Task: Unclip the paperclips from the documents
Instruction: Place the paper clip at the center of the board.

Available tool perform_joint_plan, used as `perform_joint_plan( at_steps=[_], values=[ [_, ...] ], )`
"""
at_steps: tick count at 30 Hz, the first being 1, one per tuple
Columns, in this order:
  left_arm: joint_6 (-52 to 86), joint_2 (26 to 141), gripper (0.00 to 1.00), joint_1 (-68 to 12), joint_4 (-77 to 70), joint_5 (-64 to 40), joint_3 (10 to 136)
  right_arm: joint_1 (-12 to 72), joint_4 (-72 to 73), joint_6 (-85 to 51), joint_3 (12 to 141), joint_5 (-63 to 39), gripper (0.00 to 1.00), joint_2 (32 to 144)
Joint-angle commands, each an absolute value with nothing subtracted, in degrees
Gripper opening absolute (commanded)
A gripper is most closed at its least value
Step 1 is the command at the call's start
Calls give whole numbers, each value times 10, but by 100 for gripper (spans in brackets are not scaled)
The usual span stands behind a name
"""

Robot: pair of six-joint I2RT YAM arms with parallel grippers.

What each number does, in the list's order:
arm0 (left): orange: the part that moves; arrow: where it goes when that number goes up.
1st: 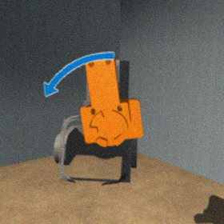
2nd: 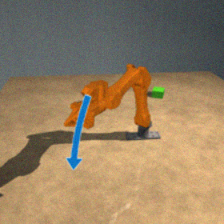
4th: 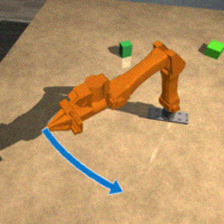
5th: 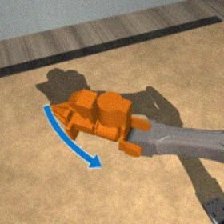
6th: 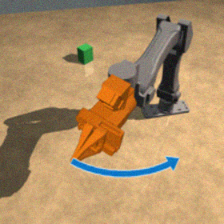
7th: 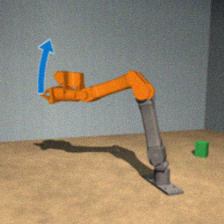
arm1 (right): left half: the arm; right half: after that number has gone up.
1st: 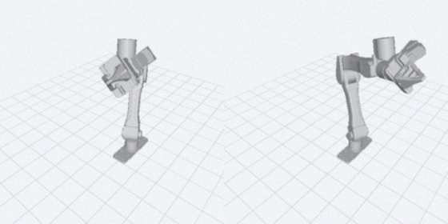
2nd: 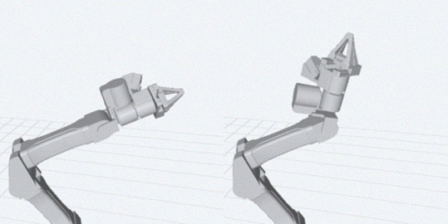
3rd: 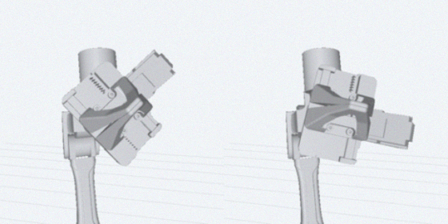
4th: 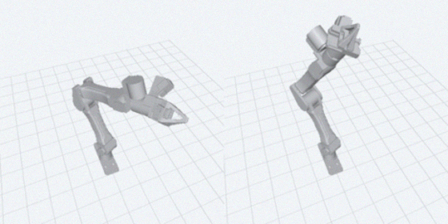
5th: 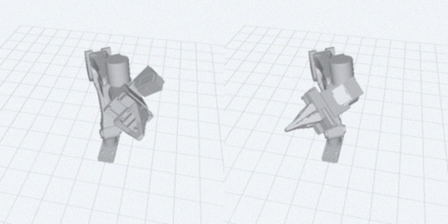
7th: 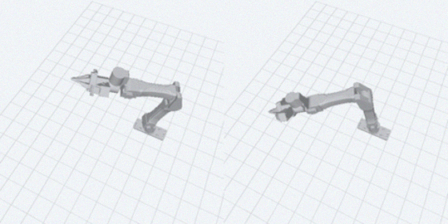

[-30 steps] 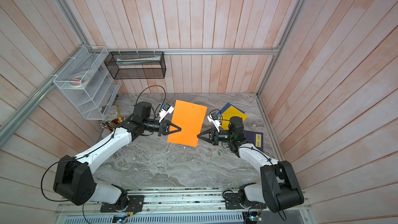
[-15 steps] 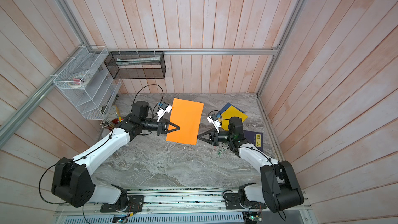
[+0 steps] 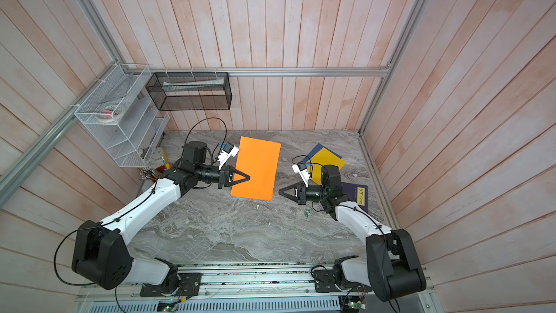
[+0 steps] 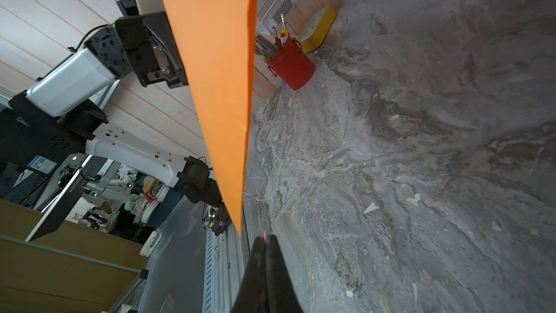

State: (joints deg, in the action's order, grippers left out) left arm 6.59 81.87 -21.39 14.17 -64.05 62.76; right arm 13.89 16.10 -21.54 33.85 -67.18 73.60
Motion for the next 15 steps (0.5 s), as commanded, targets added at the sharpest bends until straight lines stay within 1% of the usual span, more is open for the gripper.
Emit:
perform_joint_plan(
  at_steps=[1,15],
  values=[
    [52,808,0,-211,150,-638,631,134,99,-196,316,-599,4,726],
    [48,806,0,-210,156,-637,624,117,-25,-183,298,-427,3,793]
  ],
)
